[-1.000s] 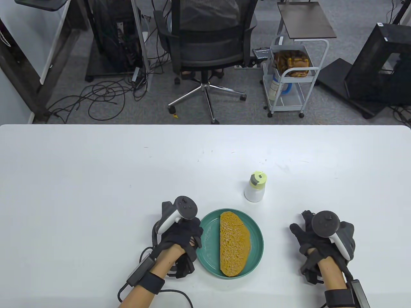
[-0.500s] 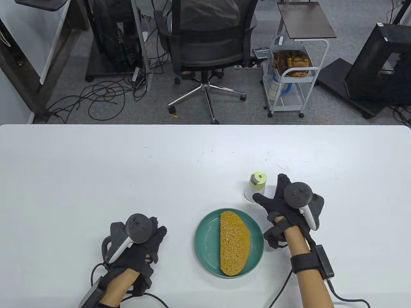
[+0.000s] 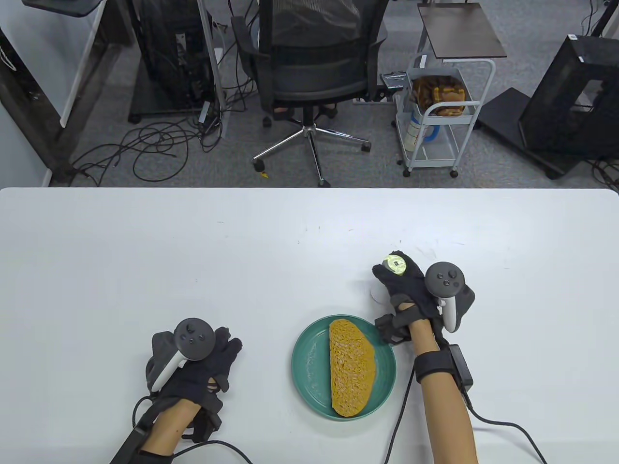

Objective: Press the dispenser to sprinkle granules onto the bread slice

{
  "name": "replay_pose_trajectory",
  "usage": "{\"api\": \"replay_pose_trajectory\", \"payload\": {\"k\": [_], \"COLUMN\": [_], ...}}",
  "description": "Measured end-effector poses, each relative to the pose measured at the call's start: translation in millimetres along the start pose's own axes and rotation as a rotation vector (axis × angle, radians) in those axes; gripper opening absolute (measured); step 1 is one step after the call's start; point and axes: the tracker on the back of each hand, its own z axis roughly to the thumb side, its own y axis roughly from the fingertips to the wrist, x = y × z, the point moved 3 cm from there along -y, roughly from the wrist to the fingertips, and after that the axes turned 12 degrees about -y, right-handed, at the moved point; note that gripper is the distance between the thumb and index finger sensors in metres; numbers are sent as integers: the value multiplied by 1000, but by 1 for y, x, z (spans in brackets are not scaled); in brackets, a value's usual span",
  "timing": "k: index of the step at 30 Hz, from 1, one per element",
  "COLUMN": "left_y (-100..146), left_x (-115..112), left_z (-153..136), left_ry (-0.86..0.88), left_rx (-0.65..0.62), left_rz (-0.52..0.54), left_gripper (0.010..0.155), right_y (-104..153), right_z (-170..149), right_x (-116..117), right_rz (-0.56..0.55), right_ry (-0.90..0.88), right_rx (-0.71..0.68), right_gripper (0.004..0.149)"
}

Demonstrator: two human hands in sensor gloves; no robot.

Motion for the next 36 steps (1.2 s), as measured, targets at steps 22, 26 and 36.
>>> {"api": "replay_pose_trajectory", "payload": {"k": [22,26,36], "left_y": [-3,2,3], "left_x": [-6,3,1], "left_z": [9,8,12], "left_ry": [12,36,-78], "left_rx": [-76,-90,-61], "left_rz": [-10,101,109], "left_gripper": [67,67,68], "right_y": [129,179,135], "right_z": [130,95,110], "right_x": [73,127,52], "right_rz": [314,241,111], "right_ry": [1096,1742,1167], "right_rx": [-870,-1416,-875], "right_gripper": [56,55,54]}}
